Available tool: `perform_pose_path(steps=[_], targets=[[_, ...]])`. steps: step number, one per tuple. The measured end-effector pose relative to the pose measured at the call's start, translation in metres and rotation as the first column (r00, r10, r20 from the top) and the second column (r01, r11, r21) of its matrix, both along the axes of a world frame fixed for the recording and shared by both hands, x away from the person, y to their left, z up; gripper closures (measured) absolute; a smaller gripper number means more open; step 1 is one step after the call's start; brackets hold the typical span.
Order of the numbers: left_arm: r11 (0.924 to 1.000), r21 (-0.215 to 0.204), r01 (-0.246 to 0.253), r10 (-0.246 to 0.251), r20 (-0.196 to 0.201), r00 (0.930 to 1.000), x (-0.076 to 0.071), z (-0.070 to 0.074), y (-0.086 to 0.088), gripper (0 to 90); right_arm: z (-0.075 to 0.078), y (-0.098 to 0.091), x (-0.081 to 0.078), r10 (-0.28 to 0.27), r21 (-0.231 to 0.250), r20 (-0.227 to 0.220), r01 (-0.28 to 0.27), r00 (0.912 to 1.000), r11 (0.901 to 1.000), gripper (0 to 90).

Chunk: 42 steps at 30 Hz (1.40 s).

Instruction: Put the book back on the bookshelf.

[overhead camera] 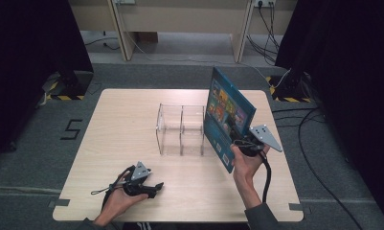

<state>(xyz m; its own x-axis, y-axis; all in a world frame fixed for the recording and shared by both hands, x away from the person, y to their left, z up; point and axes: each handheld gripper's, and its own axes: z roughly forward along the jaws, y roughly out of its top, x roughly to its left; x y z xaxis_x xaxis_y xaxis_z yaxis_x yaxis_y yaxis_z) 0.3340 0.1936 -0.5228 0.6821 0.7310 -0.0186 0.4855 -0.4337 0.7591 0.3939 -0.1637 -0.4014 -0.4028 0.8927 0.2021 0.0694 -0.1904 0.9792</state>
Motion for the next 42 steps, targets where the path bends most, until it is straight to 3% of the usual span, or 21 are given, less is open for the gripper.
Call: perform_pose_path(steps=[7,18,29,35,39,42], targets=[[1.0,-0.001,0.001,-0.001,0.002,1.0,0.0,0.0,0.0,24.6,-0.005,0.002,0.005,-0.011,0.003,0.002,0.011,0.9999,0.9999,81.0],[0.9999,0.001,0.01,-0.01,-0.001,0.9999,-0.001,0.0,-0.001,24.6,-0.012,0.0,0.0,-0.018,0.034,-0.001,0.018,0.9998,0.9993,80.0],[1.0,0.001,0.01,-0.01,0.002,1.0,-0.002,0.0,-0.002,24.7,-0.017,-0.007,-0.01,-0.026,0.016,-0.008,0.026,0.9996,0.9995,79.6],[0.9999,0.002,0.012,-0.012,0.0,0.9999,-0.002,0.0,-0.002,24.6,-0.019,-0.009,-0.015,-0.02,0.001,-0.004,0.02,0.9998,0.9998,75.2],[0.9999,0.002,0.013,-0.013,0.0,0.9999,-0.002,0.0,-0.002,24.7,-0.023,-0.011,-0.019,-0.006,0.001,-0.027,0.006,0.9996,1.0,72.1],[0.9999,0.002,0.013,-0.013,0.0,0.9999,-0.002,0.0,-0.002,24.7,-0.026,-0.013,-0.024,0.009,-0.031,-0.029,-0.01,0.9995,0.9995,68.6]])
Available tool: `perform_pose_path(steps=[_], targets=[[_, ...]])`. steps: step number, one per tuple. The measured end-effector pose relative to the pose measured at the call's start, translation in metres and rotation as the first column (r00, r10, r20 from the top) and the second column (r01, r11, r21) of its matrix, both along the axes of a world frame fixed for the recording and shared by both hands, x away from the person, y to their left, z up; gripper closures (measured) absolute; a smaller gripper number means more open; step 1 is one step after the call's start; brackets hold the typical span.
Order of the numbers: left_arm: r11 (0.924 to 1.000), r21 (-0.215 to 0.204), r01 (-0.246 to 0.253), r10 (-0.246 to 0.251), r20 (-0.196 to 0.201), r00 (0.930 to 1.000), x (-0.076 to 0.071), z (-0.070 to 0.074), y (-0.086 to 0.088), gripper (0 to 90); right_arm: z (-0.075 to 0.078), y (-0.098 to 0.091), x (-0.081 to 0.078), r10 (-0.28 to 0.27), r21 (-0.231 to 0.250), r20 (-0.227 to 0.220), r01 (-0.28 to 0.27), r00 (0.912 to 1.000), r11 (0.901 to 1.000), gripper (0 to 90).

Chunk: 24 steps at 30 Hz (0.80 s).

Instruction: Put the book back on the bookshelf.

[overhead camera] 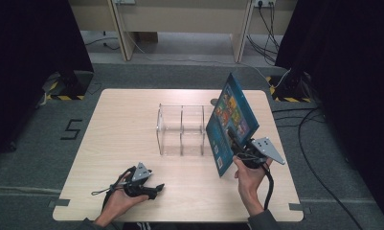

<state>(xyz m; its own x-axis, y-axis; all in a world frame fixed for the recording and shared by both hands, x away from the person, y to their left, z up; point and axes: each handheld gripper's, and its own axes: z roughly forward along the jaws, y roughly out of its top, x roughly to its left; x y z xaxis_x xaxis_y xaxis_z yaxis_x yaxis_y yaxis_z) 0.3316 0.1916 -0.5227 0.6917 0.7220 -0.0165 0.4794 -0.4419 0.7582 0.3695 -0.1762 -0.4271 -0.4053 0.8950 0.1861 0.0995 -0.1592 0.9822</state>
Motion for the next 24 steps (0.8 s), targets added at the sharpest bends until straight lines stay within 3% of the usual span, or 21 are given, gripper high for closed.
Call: perform_pose_path(steps=[8,24], targets=[[1.0,0.0,0.0,0.0,0.0,1.0,0.0,0.0,0.0,24.7,-0.002,-0.004,-0.012,0.015,-0.052,-0.004,-0.015,0.9999,0.9985,60.6],[1.0,0.003,0.004,-0.004,-0.003,1.0,0.0,0.0,0.0,24.7,-0.006,-0.012,-0.025,0.052,-0.042,-0.057,-0.055,0.997,0.9976,53.4]])
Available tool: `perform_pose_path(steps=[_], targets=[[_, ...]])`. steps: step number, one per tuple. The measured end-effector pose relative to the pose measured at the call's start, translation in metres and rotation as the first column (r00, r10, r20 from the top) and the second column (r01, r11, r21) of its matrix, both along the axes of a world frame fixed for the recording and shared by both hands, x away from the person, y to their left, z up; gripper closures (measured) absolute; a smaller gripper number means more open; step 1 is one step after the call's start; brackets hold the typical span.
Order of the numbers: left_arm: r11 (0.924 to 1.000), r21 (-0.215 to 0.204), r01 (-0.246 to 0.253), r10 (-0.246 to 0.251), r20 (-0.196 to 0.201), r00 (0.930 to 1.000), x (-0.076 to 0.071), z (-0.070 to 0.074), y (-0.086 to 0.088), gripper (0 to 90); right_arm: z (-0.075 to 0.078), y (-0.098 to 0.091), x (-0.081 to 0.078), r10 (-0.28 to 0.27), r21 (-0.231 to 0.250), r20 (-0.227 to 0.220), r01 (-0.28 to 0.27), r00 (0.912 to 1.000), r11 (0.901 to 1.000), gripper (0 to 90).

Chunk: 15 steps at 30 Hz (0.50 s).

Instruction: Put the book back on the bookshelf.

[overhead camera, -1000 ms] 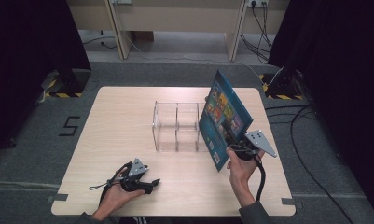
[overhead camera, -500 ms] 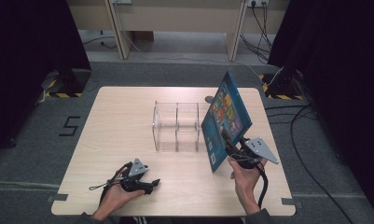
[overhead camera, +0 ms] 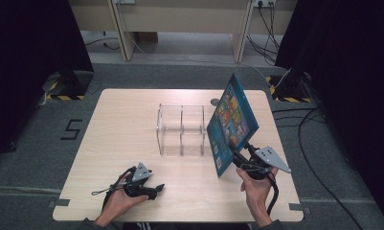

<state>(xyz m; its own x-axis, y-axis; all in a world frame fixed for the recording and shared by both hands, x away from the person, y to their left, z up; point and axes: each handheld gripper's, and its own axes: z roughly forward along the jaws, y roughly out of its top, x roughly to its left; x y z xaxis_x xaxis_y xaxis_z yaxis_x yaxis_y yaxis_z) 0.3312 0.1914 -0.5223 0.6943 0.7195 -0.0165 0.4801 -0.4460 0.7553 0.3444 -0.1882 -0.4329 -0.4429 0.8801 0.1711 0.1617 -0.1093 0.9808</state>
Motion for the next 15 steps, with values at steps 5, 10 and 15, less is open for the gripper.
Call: perform_pose_path(steps=[5,10,15], targets=[[1.0,-0.002,0.001,-0.001,0.001,1.0,0.0,0.0,0.0,24.6,-0.004,-0.001,-0.007,0.025,-0.012,-0.016,-0.025,0.9996,0.9996,51.9],[1.0,0.0,0.002,-0.002,0.001,1.0,0.0,0.0,0.0,24.7,-0.008,0.0,-0.013,0.044,-0.017,-0.034,-0.044,0.9985,0.9989,51.7],[1.0,-0.002,0.001,-0.001,0.001,1.0,0.0,0.0,0.0,24.6,-0.007,0.002,-0.017,0.068,-0.014,-0.034,-0.068,0.9971,0.9976,52.1]])
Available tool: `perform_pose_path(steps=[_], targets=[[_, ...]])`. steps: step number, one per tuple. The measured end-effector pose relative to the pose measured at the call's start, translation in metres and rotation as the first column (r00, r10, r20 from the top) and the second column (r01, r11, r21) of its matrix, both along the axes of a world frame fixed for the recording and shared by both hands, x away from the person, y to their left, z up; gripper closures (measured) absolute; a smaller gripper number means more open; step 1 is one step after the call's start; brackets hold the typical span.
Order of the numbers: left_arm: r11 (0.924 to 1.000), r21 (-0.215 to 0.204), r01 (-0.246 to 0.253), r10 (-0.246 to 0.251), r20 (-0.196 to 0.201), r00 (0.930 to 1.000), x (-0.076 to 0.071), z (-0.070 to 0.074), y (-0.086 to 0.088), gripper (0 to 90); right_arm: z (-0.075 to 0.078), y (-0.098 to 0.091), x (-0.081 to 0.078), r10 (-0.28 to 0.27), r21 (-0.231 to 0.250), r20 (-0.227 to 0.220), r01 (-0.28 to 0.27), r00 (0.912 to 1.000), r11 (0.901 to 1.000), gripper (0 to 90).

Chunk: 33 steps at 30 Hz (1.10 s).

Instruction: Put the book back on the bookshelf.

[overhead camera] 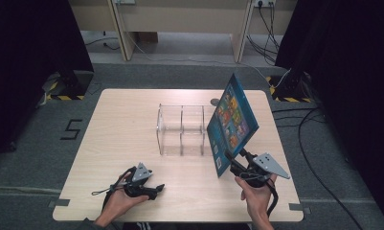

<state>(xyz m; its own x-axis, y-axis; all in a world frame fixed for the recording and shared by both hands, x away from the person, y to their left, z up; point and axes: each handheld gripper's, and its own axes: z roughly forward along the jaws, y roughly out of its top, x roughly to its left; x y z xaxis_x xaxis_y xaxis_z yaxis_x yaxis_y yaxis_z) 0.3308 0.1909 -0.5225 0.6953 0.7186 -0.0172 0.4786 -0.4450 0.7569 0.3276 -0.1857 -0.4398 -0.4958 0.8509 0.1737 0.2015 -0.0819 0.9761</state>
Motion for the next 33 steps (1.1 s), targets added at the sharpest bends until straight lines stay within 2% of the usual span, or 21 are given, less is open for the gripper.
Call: perform_pose_path(steps=[16,19,23,33], targets=[[1.0,0.003,0.002,-0.002,-0.002,1.0,0.0,0.0,0.0,24.6,0.0,-0.003,-0.007,0.022,0.03,-0.007,-0.022,0.9997,0.9993,52.0],[1.0,0.004,0.003,-0.003,-0.002,1.0,0.0,0.0,0.0,24.6,-0.001,-0.005,-0.009,0.031,0.014,-0.009,-0.031,0.9995,0.9994,52.0],[1.0,0.003,0.005,-0.005,-0.002,1.0,0.0,0.0,0.0,24.6,-0.002,-0.008,-0.013,0.056,0.016,-0.011,-0.056,0.9984,0.9983,51.3],[0.9995,-0.004,0.032,-0.032,0.006,0.9995,-0.001,-0.002,0.0,19.9,-0.007,-0.019,-0.023,0.051,0.015,-0.038,-0.05,0.998,0.9986,47.7]])
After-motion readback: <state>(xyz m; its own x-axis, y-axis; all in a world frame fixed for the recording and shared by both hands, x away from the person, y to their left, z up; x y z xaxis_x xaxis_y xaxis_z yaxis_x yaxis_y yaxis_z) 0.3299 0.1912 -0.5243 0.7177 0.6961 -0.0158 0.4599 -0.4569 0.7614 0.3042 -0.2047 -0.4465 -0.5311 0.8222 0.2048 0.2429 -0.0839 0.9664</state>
